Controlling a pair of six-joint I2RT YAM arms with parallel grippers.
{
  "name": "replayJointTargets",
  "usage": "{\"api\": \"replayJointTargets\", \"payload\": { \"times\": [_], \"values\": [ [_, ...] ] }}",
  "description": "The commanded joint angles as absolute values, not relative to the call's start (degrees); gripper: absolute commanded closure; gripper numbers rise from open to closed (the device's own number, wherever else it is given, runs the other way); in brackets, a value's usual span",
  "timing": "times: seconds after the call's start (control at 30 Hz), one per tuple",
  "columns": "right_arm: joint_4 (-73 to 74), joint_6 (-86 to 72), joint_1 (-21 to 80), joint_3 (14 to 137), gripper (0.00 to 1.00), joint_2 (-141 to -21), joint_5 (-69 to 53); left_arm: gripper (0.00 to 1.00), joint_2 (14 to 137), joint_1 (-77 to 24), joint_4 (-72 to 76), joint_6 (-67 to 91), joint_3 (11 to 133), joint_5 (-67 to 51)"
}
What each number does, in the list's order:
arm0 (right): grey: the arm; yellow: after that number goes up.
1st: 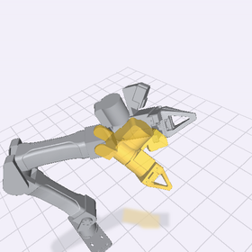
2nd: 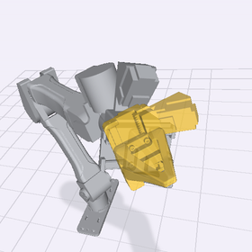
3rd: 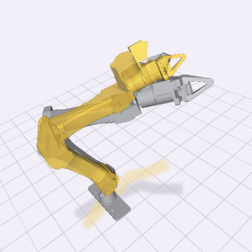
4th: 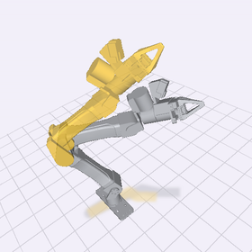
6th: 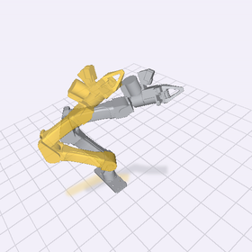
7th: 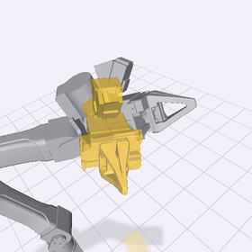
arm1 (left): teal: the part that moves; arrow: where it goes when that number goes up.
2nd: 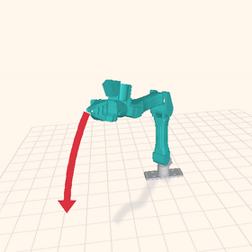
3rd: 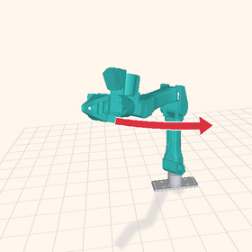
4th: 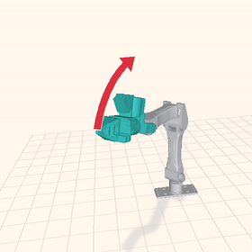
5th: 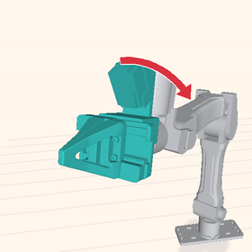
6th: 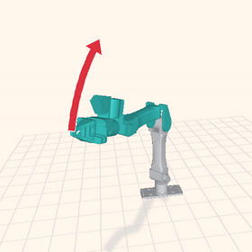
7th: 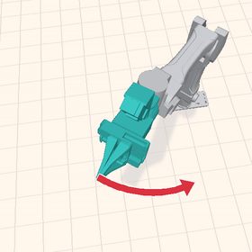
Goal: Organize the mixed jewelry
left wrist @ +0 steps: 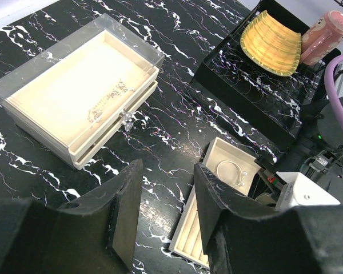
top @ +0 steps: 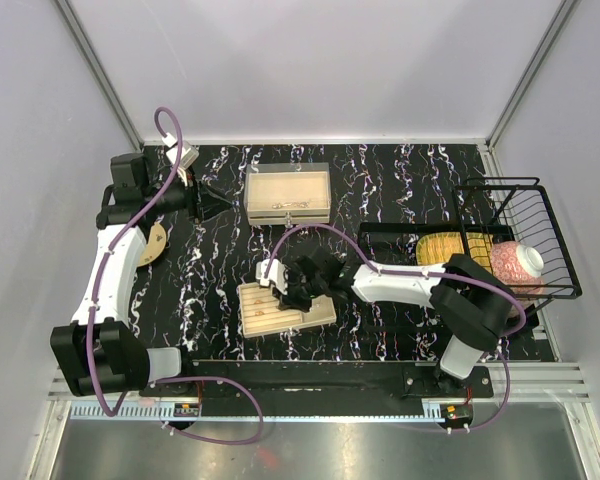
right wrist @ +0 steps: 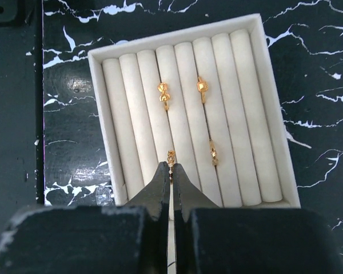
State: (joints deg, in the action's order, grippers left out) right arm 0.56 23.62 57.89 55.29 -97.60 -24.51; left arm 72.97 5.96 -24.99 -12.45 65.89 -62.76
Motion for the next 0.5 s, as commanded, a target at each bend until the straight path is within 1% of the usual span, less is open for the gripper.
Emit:
{"api": "replayJointTargets", "payload": {
  "times": [0.0,0.47],
  "values": [
    [-2.5,24.7,58.5,54.9,1.0,-98.4,-24.4,0.57,72.8,6.3,-24.2,-13.5,65.7,-64.2],
    [-3.5,25.7,58.5,55.5,1.0,-100.6,-24.3,0.57,73.7,6.3,-25.0,-14.2,65.8,-64.2]
  ]
}}
